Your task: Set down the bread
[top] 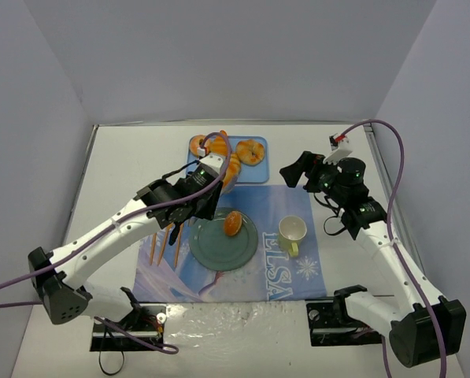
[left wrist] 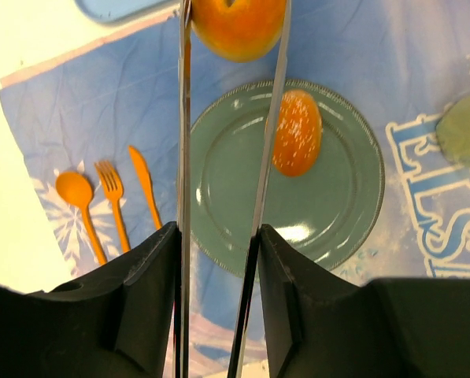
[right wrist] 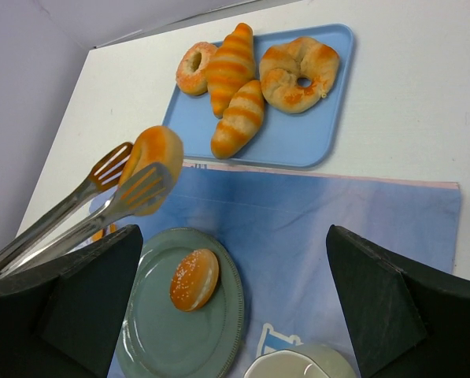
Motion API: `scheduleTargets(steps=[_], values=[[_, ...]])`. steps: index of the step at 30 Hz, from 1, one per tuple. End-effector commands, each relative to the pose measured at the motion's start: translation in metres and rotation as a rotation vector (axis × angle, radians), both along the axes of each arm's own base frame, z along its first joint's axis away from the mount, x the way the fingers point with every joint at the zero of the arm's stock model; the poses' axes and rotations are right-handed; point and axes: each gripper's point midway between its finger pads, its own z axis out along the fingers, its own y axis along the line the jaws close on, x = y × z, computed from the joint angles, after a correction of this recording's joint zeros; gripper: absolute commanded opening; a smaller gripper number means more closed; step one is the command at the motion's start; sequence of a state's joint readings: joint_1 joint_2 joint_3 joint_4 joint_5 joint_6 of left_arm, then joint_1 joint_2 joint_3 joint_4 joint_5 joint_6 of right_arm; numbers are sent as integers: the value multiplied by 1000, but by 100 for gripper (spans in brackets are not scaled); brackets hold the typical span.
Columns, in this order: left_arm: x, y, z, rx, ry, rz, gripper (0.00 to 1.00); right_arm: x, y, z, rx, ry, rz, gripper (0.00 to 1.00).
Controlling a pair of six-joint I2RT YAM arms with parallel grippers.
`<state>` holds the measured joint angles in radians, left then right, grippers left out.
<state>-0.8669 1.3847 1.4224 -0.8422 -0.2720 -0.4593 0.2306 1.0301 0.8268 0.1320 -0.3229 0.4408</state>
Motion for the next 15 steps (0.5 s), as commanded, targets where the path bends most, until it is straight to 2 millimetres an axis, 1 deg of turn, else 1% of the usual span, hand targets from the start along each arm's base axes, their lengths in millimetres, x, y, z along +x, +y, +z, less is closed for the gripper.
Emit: scheduleTargets(steps=[1,5,9,11,15], values=[[-17,14,12,-61,-32,50,22,13,6,34,20,-125,14,100],[-37,27,-1,-68,-2,61,22,14,8,31,21,-119,17,100],[-50,38,-12,-78,19,81,22,14,8,31,22,-119,19,100],[-60,44,-20,-84,39,93,22,15,8,31,22,-119,19,100],[-72,49,-30,-95,62,101,22,14,9,32,23,-121,20,100]])
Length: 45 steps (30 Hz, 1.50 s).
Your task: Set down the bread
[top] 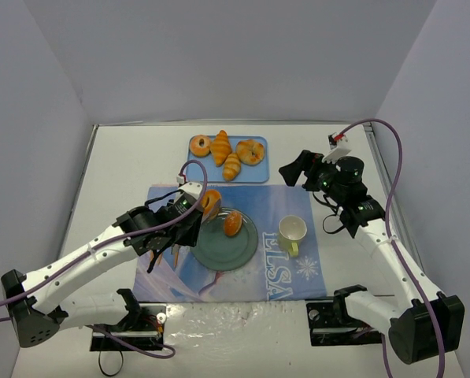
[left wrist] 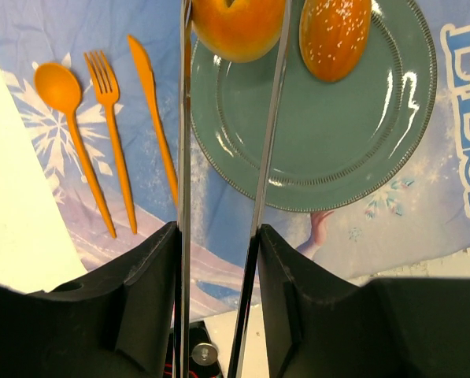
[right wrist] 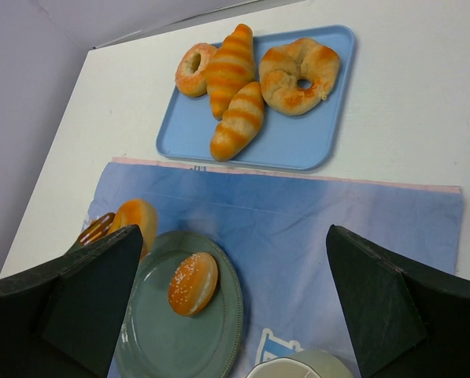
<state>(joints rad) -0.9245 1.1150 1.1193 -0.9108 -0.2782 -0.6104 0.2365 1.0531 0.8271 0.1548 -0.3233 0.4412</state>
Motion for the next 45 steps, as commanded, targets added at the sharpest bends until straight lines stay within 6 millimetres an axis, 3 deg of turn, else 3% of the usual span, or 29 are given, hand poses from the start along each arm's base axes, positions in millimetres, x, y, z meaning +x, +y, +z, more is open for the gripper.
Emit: scheduleTargets(steps=[1,10,18,23,34,45], values=[[-7,-2,9,-88,-24,40,23,9,5,35,22,-121,13,100],[-25,1,-17,-74,39,38,22,8,5,31,18,-114,12,100],[-38,-2,-27,-73,67,23,23,8,6,31,18,-111,14,100],[-41,0,-31,-68,76,26,29,8,6,30,17,-109,13,100],[-37,0,-23,-69,57,36,52,9,7,34,18,-117,15,100],[-29,4,9,-101,-16,45,54,10,9,35,15,-118,20,100]])
